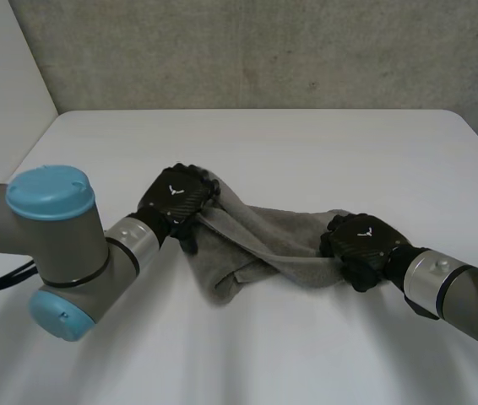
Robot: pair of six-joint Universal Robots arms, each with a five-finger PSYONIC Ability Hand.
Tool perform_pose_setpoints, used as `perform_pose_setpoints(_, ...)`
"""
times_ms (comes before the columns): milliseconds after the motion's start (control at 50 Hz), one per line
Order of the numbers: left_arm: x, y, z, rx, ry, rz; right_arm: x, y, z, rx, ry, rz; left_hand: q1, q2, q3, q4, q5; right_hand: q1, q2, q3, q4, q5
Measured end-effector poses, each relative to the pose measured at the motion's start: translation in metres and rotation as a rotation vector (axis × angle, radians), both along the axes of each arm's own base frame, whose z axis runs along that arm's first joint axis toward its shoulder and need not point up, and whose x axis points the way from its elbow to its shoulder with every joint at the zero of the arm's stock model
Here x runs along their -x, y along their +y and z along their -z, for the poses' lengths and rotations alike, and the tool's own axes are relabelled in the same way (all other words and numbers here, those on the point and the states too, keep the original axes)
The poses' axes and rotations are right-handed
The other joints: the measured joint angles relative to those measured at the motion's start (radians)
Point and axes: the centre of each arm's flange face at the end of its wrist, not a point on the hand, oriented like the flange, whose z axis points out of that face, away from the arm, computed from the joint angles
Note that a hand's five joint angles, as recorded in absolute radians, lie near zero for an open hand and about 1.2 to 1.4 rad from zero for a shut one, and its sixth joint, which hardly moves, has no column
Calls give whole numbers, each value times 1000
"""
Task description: Fold the towel.
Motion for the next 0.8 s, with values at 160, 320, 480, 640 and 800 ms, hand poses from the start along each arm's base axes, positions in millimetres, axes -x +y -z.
perform_pose_setpoints(160,5,-5,15,21,6,7,1,1,4,-15,-3,5,327,360,0,0,386,0,0,0,0,0)
perform_pose_setpoints(320,11,-7,19,30,13,13,2,1,6,-18,2,6,929,976,0,0,1012,0,0,0,0,0)
perform_pose_setpoints(480,5,-2,-9,44,26,0,5,1,-13,-1,4,19,929,976,0,0,1013,0,0,0,0,0)
perform_pose_setpoints(640,-23,26,-75,103,63,-31,17,7,-65,16,-4,33,929,987,0,0,1013,0,0,0,0,0)
perform_pose_setpoints(800,-36,37,-92,128,73,-49,13,8,-76,29,11,-29,929,994,0,0,1013,0,0,0,0,0)
